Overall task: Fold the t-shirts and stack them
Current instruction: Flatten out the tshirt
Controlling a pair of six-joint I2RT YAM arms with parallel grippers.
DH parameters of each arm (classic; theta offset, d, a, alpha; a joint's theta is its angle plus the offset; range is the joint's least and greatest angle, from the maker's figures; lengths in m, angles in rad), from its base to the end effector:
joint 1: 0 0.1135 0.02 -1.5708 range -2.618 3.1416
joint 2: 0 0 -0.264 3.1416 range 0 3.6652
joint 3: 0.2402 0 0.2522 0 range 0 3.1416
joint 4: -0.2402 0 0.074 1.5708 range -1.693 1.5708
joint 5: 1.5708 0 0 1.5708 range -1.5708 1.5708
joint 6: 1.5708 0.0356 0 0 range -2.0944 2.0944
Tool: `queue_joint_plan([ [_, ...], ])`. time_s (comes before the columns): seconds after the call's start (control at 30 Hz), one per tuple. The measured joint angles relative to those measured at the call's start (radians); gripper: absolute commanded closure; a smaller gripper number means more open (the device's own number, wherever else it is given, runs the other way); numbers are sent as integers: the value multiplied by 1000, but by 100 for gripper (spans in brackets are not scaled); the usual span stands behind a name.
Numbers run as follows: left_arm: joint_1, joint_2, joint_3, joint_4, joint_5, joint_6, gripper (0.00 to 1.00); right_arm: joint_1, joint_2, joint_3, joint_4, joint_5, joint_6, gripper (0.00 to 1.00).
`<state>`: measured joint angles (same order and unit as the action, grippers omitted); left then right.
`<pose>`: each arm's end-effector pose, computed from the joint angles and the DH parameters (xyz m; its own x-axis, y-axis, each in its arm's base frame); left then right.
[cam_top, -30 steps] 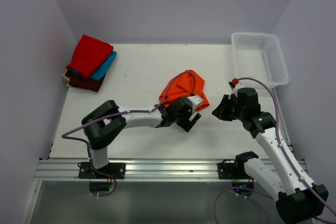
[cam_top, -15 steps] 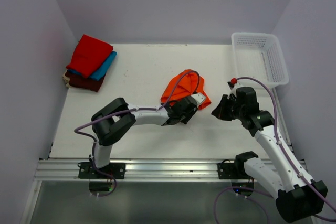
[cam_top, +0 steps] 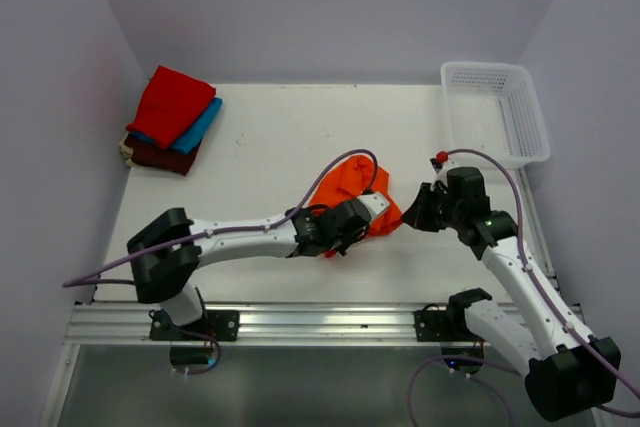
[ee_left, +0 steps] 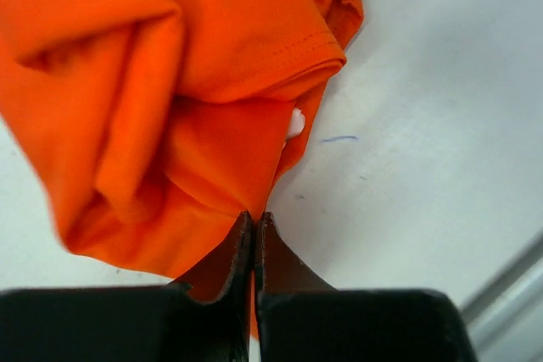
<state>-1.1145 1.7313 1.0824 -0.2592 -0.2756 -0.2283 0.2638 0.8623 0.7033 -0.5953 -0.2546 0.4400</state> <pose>0.1674 -0.3191 0.1885 -0.5171 0.5594 -0.6478 0.6909 0.7195 0.0697 0.1701 0.0552 0.2602 -0.7811 0.2160 -0.5859 -0.1070 0.8780 0.4664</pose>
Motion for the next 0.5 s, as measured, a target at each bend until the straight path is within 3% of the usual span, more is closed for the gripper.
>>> queue_joint_plan([
  [0.2, -88, -282, 116, -213, -98, -16, 100, 0, 27, -20, 45, -44, 2, 100],
  [0.5, -77, -513, 445, -384, -441, 66, 100, 6, 48, -19, 111, -108, 5, 100],
])
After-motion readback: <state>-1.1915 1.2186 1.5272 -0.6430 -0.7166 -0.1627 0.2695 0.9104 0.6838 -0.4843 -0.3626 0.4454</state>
